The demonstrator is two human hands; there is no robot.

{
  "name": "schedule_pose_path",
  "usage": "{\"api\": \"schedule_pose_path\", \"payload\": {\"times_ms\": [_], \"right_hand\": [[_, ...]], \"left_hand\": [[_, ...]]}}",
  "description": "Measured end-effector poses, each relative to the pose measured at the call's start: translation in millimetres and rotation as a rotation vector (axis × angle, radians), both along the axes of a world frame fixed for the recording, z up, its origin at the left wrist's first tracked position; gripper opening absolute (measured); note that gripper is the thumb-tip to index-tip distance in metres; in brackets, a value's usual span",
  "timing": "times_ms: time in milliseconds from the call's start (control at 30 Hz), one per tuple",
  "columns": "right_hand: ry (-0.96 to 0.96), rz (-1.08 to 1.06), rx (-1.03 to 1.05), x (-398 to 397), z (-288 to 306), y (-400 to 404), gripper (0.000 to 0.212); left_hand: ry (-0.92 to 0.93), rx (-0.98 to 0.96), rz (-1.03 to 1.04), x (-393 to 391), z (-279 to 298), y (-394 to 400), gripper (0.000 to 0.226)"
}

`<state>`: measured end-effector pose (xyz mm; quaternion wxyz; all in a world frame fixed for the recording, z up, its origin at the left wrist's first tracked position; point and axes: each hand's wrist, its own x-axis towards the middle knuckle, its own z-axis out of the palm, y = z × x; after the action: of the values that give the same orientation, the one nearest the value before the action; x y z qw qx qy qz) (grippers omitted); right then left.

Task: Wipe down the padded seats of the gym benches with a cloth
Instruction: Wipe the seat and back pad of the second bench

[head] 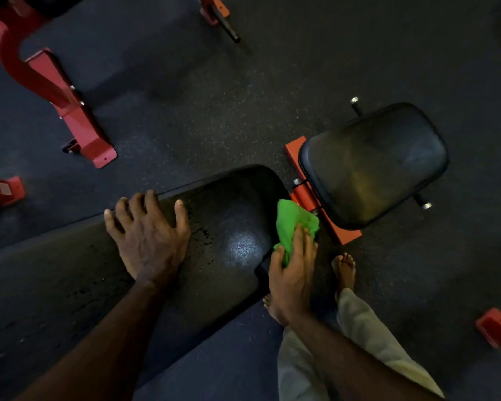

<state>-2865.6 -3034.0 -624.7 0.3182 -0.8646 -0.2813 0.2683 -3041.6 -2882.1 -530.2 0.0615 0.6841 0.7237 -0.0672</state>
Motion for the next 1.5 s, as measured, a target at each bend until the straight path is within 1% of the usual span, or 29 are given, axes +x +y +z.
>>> {"api": "schedule_pose_path", "payload": {"times_ms": [67,100,200,233,267,367,400,433,533,567,600,667,700,733,767,833,867,900,933,1000,1033,1067,1167,1200,1300,1333,1367,1467,1500], "right_hand": [[-0.034,0.147,0.024,20.9,-11.6,-13.5,0.062],[0.017,0.099,-0.021,31.5,-13.8,-11.7,0.061],[0.237,-0.331,-0.182,34.0,-9.7,12.5,0.062],[0.210,-0.312,-0.199,18.9,2.0,14.9,0.064],[0.129,-0.197,-0.152,2.7,13.9,12.1,0.066],[-0.038,0.343,0.073,-9.9,14.3,-31.0,0.068],[-0.055,0.424,0.089,1.3,8.4,-36.0,0.069],[-0.052,0.389,0.074,8.5,3.1,-36.3,0.070],[0.074,-0.051,-0.036,-10.8,15.2,-12.0,0.072],[0.059,-0.012,-0.028,-30.5,26.0,-9.8,0.072],[0.026,0.144,0.035,-46.8,37.6,-14.1,0.071],[-0.035,0.587,0.186,-57.1,50.2,-32.2,0.073],[-0.080,0.742,0.216,-46.7,47.7,-33.6,0.075],[-0.126,0.779,0.220,-37.1,43.8,-30.2,0.076],[-0.140,0.701,0.198,-34.6,38.0,-24.0,0.075],[-0.079,0.332,0.102,-49.4,40.1,-3.1,0.072],[-0.073,0.240,0.070,-66.4,46.3,4.1,0.071],[-0.091,0.264,0.067,-81.8,54.2,7.6,0.071],[-0.114,0.384,0.096,-90.1,59.5,4.7,0.071],[-0.151,0.658,0.184,-73.7,55.6,5.8,0.073],[-0.153,0.701,0.206,-58.1,48.4,11.2,0.074],[-0.139,0.661,0.202,-47.8,41.2,17.5,0.075],[-0.064,0.328,0.079,-57.8,42.2,32.5,0.071],[-0.077,0.354,0.075,-67.3,47.4,32.7,0.071],[-0.146,0.749,0.211,-52.4,45.5,30.0,0.073],[-0.166,0.789,0.233,-37.1,37.5,35.7,0.074],[-0.171,0.734,0.229,-26.5,29.5,41.9,0.074],[-0.066,0.295,0.066,-43.0,32.8,56.4,0.070],[-0.073,0.286,0.037,-58.2,41.5,56.4,0.070]], "left_hand": [[0.002,-0.001,0.000,1.1,-0.2,-0.1,0.067],[0.010,-0.004,0.009,-0.6,0.0,-0.6,0.067],[0.012,-0.005,0.013,1.4,-1.7,-0.4,0.067],[0.011,-0.007,0.015,1.2,-1.4,-0.3,0.067],[0.009,-0.008,0.016,1.5,-0.9,0.8,0.067],[0.010,-0.008,0.013,1.0,-0.5,1.5,0.067],[0.014,-0.010,0.013,1.1,-1.0,1.6,0.067],[0.021,-0.010,0.015,0.2,-1.1,0.6,0.067],[0.017,-0.003,0.021,1.0,-2.2,1.2,0.066],[0.013,-0.001,0.026,1.1,-2.5,0.7,0.066],[0.015,0.007,0.029,1.8,-2.9,0.8,0.065],[0.029,0.030,0.037,2.8,-4.6,-0.1,0.063],[0.031,0.038,0.039,2.9,-5.5,-0.3,0.062],[0.030,0.042,0.039,3.1,-6.1,0.0,0.062],[0.027,0.042,0.042,2.7,-6.2,-0.2,0.063],[0.025,0.032,0.036,2.5,-6.3,0.9,0.063],[0.029,0.029,0.038,1.2,-6.2,0.3,0.063],[0.030,0.035,0.037,0.7,-5.9,0.3,0.063],[0.027,0.045,0.036,1.1,-6.1,-0.1,0.062],[0.017,0.058,0.038,2.0,-6.5,-0.5,0.061],[0.018,0.061,0.038,2.6,-6.5,-0.3,0.061],[0.022,0.062,0.039,3.3,-6.2,0.0,0.061],[0.034,0.049,0.049,3.0,-5.9,-0.2,0.062],[0.033,0.051,0.050,3.0,-5.8,0.4,0.062],[0.019,0.064,0.048,3.3,-6.6,0.9,0.062],[0.022,0.064,0.048,3.4,-6.8,1.2,0.062],[0.031,0.059,0.049,3.3,-6.4,0.6,0.062],[0.036,0.046,0.048,3.3,-5.1,-0.4,0.062],[0.032,0.051,0.053,3.2,-5.0,-0.8,0.061]]}}
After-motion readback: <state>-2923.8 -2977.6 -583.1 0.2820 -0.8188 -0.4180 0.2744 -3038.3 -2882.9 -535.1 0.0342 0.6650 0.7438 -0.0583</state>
